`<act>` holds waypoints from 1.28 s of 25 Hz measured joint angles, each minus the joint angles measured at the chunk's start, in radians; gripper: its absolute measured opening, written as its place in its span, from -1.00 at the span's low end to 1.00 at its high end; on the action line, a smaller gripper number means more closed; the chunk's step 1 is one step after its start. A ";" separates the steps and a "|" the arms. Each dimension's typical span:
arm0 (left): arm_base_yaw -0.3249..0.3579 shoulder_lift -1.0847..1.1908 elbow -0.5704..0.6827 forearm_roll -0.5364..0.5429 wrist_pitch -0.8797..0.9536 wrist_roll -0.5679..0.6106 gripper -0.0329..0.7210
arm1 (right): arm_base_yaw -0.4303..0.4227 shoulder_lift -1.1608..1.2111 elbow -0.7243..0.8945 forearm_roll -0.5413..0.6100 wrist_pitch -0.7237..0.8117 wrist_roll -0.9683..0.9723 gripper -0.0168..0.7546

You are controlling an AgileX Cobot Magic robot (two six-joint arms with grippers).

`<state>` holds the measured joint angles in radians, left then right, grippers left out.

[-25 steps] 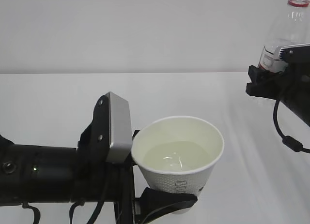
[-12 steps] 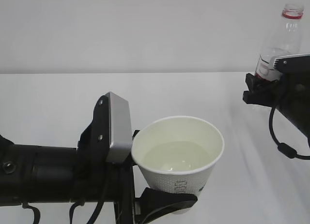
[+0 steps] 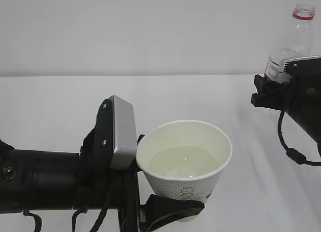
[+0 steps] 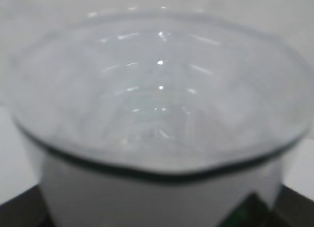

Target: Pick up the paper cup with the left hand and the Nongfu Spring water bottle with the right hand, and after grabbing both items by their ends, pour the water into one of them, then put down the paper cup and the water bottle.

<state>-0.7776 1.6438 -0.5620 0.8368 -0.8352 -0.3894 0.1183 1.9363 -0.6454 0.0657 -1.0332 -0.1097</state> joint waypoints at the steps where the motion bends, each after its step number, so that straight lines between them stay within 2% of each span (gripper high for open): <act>1: 0.000 0.000 0.000 0.000 0.000 0.000 0.44 | 0.000 0.000 0.000 0.000 0.000 0.000 0.40; 17: 0.000 0.000 0.000 0.000 0.000 0.000 0.44 | 0.000 0.072 -0.008 0.002 -0.067 0.000 0.40; 32: 0.000 0.000 0.000 0.000 0.002 0.000 0.44 | 0.000 0.155 -0.090 -0.003 -0.076 -0.002 0.40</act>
<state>-0.7776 1.6438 -0.5620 0.8368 -0.8331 -0.3894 0.1183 2.0912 -0.7354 0.0631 -1.1091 -0.1115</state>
